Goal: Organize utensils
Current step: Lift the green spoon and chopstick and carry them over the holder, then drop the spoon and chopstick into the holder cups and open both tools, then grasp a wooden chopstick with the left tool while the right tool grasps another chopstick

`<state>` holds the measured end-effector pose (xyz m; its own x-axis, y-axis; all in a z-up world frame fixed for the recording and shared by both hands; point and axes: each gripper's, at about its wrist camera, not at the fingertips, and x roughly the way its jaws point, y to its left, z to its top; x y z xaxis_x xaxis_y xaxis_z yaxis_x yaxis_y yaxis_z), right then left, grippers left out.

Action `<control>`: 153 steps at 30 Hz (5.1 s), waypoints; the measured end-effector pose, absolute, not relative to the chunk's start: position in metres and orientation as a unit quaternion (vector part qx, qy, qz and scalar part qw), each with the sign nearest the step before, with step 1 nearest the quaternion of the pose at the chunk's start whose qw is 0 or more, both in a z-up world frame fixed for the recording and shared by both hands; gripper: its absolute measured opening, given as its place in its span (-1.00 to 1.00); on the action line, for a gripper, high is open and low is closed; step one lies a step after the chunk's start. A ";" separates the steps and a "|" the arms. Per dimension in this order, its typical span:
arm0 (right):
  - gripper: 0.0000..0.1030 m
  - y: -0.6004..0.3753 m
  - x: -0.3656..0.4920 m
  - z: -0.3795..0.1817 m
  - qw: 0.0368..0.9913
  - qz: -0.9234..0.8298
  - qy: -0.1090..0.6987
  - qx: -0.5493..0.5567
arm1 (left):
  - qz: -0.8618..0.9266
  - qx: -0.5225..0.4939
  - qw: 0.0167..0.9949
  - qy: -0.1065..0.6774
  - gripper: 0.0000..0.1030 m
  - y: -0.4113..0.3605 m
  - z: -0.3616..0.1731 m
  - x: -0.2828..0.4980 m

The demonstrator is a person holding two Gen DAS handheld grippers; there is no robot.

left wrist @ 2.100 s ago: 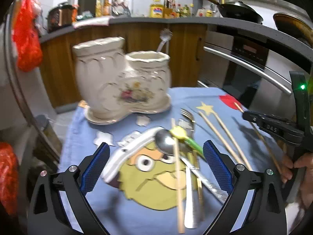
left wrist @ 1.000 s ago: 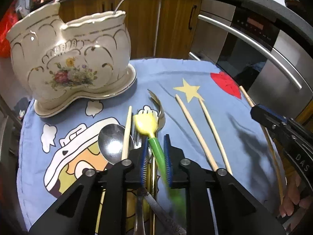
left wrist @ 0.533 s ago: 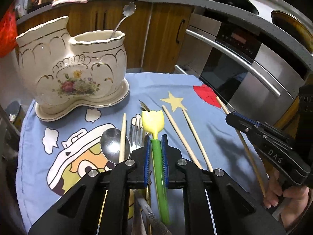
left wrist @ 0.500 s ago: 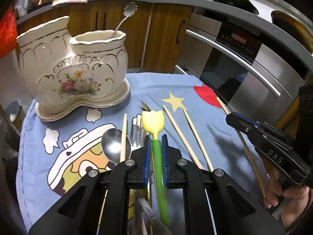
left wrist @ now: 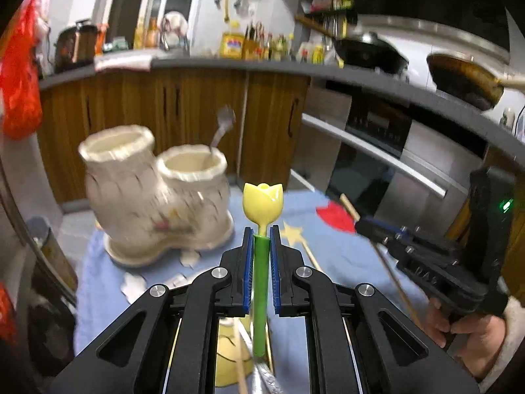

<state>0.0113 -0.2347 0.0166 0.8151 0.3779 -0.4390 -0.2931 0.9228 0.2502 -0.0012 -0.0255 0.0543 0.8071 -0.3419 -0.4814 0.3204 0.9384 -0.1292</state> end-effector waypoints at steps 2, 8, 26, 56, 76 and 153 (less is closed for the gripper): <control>-0.89 -0.226 0.015 0.025 0.950 0.185 0.239 0.084 | -0.170 -0.022 0.956 0.239 -0.80 -0.017 0.068 -0.003; -0.89 -0.194 0.034 0.064 0.955 0.217 0.189 0.068 | -0.143 -0.023 0.970 0.196 -0.80 0.013 0.110 0.007; -0.89 -0.110 0.157 0.134 0.954 0.264 0.080 0.115 | -0.096 -0.049 0.983 0.150 -0.80 0.076 0.160 0.108; -0.89 -0.091 0.196 0.091 0.957 0.251 0.078 0.121 | -0.087 -0.034 0.976 0.195 -0.80 0.091 0.104 0.139; -0.89 -0.082 0.184 0.088 0.962 0.246 0.085 0.087 | -0.084 -0.033 0.974 0.206 -0.79 0.093 0.098 0.140; -0.33 -0.218 0.071 -0.038 0.892 0.160 0.423 -0.002 | -0.137 0.085 0.905 0.394 0.03 -0.039 -0.031 0.052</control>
<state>0.0711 -0.2184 -0.0385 0.5904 0.2837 -0.7556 -0.2871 0.9488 0.1319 0.0525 -0.0386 -0.0314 0.6521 -0.1815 -0.7361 0.3156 0.9478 0.0460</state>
